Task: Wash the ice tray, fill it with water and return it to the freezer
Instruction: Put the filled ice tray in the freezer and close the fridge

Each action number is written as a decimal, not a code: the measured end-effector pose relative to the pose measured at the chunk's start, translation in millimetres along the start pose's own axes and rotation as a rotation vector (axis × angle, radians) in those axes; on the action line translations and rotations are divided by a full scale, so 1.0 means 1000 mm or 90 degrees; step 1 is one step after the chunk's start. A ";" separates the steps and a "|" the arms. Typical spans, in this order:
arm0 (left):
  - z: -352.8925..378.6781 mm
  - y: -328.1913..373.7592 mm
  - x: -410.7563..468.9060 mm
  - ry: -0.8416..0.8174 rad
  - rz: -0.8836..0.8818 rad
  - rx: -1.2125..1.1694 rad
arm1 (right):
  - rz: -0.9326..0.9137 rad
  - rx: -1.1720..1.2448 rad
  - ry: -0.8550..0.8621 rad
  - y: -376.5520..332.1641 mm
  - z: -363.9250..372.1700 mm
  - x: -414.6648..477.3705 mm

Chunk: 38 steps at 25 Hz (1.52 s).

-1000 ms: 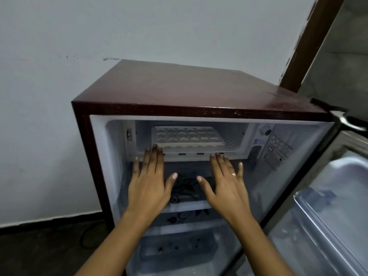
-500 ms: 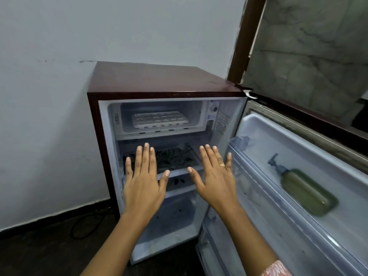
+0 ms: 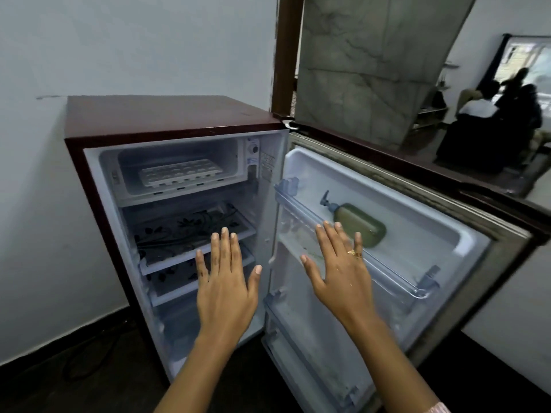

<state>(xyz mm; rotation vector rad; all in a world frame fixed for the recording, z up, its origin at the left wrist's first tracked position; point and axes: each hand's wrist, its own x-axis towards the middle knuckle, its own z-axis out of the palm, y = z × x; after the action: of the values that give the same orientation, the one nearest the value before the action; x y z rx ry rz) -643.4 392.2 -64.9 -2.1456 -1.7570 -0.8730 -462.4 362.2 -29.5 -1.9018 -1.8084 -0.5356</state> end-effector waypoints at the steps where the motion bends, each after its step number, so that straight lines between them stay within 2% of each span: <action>1: 0.000 0.009 -0.003 -0.003 0.006 -0.006 | 0.009 -0.019 0.015 0.010 -0.007 -0.003; 8: 0.003 0.108 -0.014 -0.016 0.065 -0.102 | 0.079 -0.144 0.134 0.091 -0.072 -0.021; 11: 0.005 0.158 -0.019 -0.019 0.106 -0.133 | 0.123 -0.149 0.187 0.136 -0.100 -0.029; 14: 0.008 0.197 -0.027 -0.054 0.131 -0.150 | 0.165 -0.093 0.195 0.176 -0.116 -0.033; 19: 0.021 0.238 -0.048 -0.105 0.161 -0.113 | 0.142 0.151 0.137 0.209 -0.122 -0.038; 27: 0.014 0.232 -0.061 -0.080 0.083 -0.074 | 0.090 0.262 0.195 0.204 -0.134 -0.040; 38: -0.008 0.155 -0.071 -0.013 -0.017 -0.180 | -0.122 0.320 0.305 0.137 -0.139 -0.052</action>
<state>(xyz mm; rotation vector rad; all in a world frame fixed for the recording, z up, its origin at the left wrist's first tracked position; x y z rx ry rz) -506.0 291.2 -71.1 -2.3109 -1.7670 -1.1724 -323.9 235.5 45.9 -1.1578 -1.6143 -0.4887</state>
